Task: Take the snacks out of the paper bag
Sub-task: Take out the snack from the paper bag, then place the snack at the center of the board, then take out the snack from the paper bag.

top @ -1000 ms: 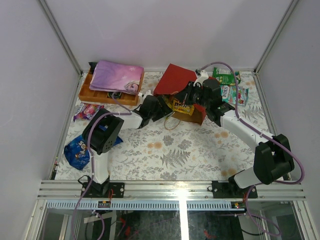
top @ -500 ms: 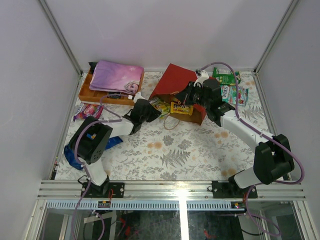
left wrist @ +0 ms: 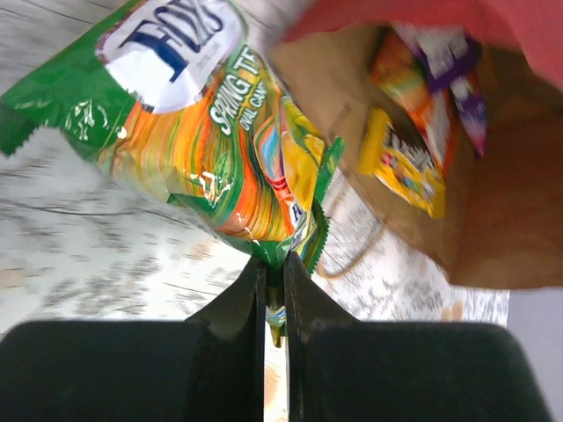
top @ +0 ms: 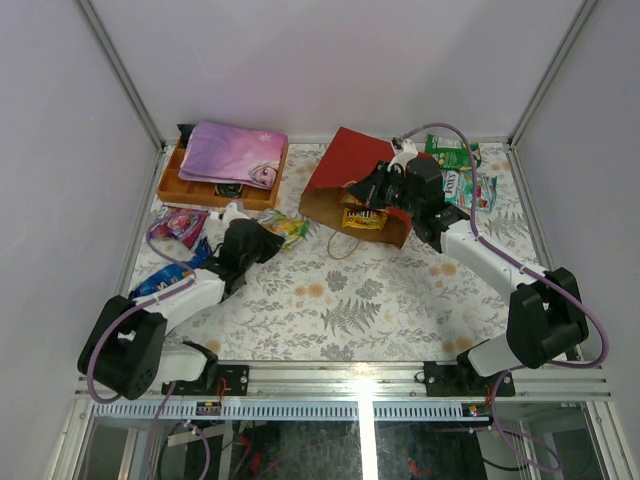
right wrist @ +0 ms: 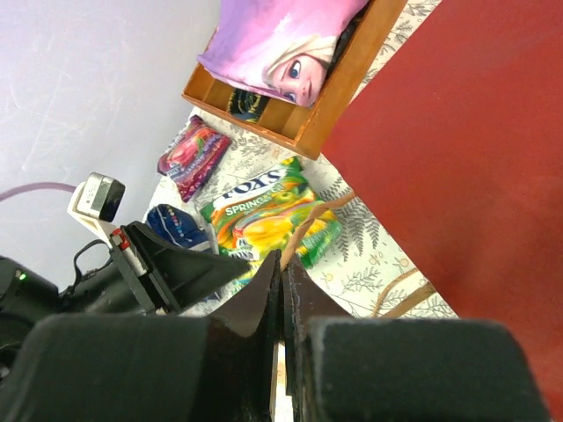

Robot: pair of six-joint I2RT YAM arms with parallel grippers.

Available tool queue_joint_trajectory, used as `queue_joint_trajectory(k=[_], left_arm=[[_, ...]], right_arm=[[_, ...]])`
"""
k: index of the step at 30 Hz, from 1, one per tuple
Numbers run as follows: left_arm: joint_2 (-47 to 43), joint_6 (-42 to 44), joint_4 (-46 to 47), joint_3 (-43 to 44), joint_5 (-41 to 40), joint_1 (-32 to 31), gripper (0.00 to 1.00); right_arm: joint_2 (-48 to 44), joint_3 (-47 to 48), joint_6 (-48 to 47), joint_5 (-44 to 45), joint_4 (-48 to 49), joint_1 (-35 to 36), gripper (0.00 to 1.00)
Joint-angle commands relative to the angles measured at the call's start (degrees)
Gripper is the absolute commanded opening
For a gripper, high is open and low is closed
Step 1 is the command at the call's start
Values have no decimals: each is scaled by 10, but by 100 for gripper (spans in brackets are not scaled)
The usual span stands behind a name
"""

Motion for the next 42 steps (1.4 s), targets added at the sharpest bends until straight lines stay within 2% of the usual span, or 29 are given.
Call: queue_joint_trajectory(k=[1, 4, 7, 10, 13, 16, 17, 19, 22, 26, 29, 34, 38, 42], left_arm=[[-36, -67, -23, -37, -35, 76, 0], [-32, -115, -54, -46, -57, 116, 0], [-22, -149, -93, -40, -103, 129, 0], [-1, -142, -81, -32, -87, 142, 2], [31, -124, -67, -15, -32, 157, 21], [57, -101, -44, -2, 34, 160, 69], [60, -93, -24, -5, 56, 159, 82], [57, -85, 27, -20, 104, 157, 89], [38, -75, 60, -24, 120, 118, 92], [27, -33, 25, 19, 51, -22, 91], [52, -12, 10, 62, 16, -89, 86], [135, 20, 6, 151, 14, -121, 80], [225, 50, -9, 242, 18, -127, 70], [296, 88, -32, 314, -24, -139, 65]], right_arm=[[0, 1, 21, -21, 50, -5, 0], [-6, -3, 19, -17, 45, -5, 0], [-14, -4, 14, -11, 39, -5, 0], [-18, -5, 11, -9, 34, -5, 0], [-19, -4, 11, -11, 35, -5, 0], [-20, -4, 10, -10, 32, -5, 0], [-21, -4, 9, -10, 31, -5, 0], [-22, -5, 8, -8, 30, -5, 0], [-22, -7, 8, -7, 32, -5, 0], [-13, -9, 14, -11, 41, -5, 0], [-8, -6, 19, -14, 45, -5, 0], [-10, -7, 18, -14, 42, -5, 0], [-13, -7, 17, -13, 39, -5, 0], [-27, -7, 0, 0, 22, -5, 0]])
